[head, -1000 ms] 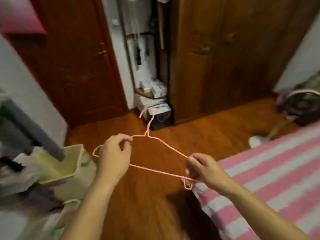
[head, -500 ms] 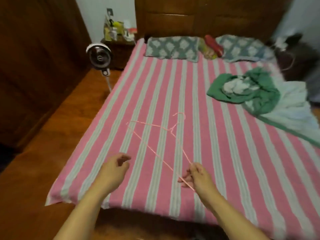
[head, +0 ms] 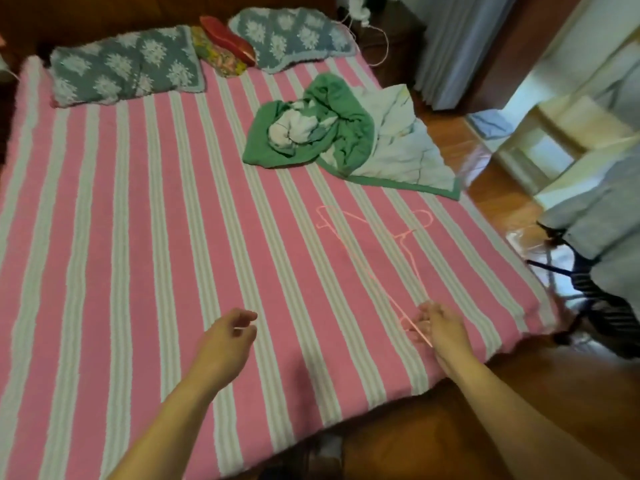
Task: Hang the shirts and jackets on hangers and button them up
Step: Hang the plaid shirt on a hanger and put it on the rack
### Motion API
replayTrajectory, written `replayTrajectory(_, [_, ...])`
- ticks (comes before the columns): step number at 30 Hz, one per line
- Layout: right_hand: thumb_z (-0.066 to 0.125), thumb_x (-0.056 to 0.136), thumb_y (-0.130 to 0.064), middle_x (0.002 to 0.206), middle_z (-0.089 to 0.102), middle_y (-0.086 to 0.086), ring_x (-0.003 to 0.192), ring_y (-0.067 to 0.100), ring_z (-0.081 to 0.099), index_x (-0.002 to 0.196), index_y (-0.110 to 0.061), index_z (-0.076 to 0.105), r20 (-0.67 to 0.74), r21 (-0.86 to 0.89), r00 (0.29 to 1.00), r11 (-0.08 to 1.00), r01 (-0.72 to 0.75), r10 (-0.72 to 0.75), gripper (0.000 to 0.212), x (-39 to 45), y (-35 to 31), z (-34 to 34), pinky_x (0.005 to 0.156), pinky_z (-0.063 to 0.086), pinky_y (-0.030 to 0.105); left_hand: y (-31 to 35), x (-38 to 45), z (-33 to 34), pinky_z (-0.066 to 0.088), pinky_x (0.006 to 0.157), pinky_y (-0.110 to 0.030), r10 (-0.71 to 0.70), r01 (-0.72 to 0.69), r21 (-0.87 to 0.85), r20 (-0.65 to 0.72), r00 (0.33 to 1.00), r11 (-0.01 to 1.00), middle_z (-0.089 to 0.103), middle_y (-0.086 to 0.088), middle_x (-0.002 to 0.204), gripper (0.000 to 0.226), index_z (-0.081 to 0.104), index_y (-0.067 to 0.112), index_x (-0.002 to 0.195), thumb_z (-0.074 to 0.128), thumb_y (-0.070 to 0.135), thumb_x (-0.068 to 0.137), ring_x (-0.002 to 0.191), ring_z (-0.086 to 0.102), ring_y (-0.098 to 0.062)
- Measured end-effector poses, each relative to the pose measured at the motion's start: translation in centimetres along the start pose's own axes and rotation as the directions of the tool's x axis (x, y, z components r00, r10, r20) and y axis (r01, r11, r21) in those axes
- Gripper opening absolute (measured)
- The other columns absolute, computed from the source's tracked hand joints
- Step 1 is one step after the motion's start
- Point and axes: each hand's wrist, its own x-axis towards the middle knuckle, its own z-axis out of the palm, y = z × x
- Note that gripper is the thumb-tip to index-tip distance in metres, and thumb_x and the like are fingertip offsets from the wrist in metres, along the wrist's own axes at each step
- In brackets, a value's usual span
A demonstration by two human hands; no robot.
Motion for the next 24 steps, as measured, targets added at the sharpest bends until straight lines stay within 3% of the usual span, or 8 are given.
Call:
replayTrajectory(2, [0.04,0.108,-0.023,0.104,0.065,0.025,0.084,0.034,0.068,0.122,-0.002,0.053,-0.117,-0.066,0.989,0.993,-0.098,0.09,0.029,3.7,1.4,-1.5,0.059,0.059,0.034,1.5,1.6,1.1,0.048,0.079,-0.03,0.023,-0.024,0.038,0.027,0.999,0.999,0.064,0.008,0.118,0.023,0.062,0.029,0.124,0.054,0.023,0.103,0.099,0.062,-0.006])
replayTrajectory(5, [0.046,0.101,-0.019,0.123,0.06,0.024,0.106,0.038,0.06,0.132,0.004,0.051,-0.384,-0.304,0.9,0.893,-0.333,0.205,0.039,6.1,4.3,-4.0,0.086,0.052,0.039,3.0,3.7,2.7,0.046,0.07,-0.022,0.051,-0.063,0.099,0.115,0.992,0.993,0.062,0.007,0.118,0.021,0.062,0.028,0.122,0.054,0.021,0.104,0.095,0.058,0.003])
replayTrajectory(7, [0.049,0.098,-0.014,0.127,0.058,0.023,0.108,0.039,0.059,0.135,0.005,0.048,-0.425,-0.345,0.872,0.846,-0.405,0.244,0.041,5.1,5.3,-4.3,0.087,0.049,0.036,3.6,5.0,3.5,0.045,0.068,-0.02,0.062,-0.089,0.139,0.185,0.981,0.986,0.061,0.007,0.119,0.02,0.063,0.028,0.121,0.054,0.022,0.103,0.095,0.059,0.002])
replayTrajectory(13, [0.049,0.099,-0.015,0.112,0.066,0.007,0.099,0.022,0.063,0.113,-0.015,0.065,-0.158,-0.232,0.942,0.916,-0.328,0.297,0.021,0.4,4.9,-5.2,0.09,0.056,0.036,6.8,8.1,6.4,0.046,0.089,-0.03,0.04,-0.155,0.278,0.38,0.924,0.948,0.064,0.0,0.13,0.027,0.064,0.018,0.128,0.055,0.019,0.102,0.104,0.059,-0.015])
replayTrajectory(16, [0.053,0.097,-0.015,0.113,0.066,0.004,0.105,0.022,0.063,0.115,-0.018,0.064,-0.176,-0.125,0.951,0.953,-0.277,0.253,0.021,-0.8,1.7,-9.2,0.1,0.054,0.043,13.0,8.8,9.1,0.049,0.082,-0.028,0.16,-0.312,0.283,0.455,0.876,0.907,0.065,0.0,0.126,0.026,0.065,0.015,0.127,0.055,0.018,0.103,0.093,0.061,-0.014])
replayTrajectory(20, [0.056,0.092,-0.022,0.117,0.065,0.01,0.091,0.023,0.068,0.103,-0.021,0.065,-0.221,-0.011,0.972,0.997,-0.08,0.075,0.014,-1.5,-6.2,-16.4,0.091,0.058,0.044,25.3,7.2,13.1,0.047,0.087,-0.034,0.403,-0.546,0.184,0.494,0.77,0.817,0.066,-0.001,0.118,0.019,0.066,0.02,0.119,0.056,0.019,0.103,0.104,0.063,-0.02])
replayTrajectory(24, [0.052,0.101,-0.021,0.099,0.066,0.01,0.083,0.021,0.063,0.096,-0.02,0.067,-0.329,-0.036,0.934,0.99,0.138,-0.142,0.015,-4.2,-13.2,-27.5,0.074,0.053,0.035,38.7,1.0,20.2,0.045,0.069,-0.031,0.648,-0.741,0.02,0.468,0.6,0.672,0.071,0.005,0.097,0.012,0.07,0.027,0.102,0.061,0.018,0.099,0.082,0.064,-0.013])
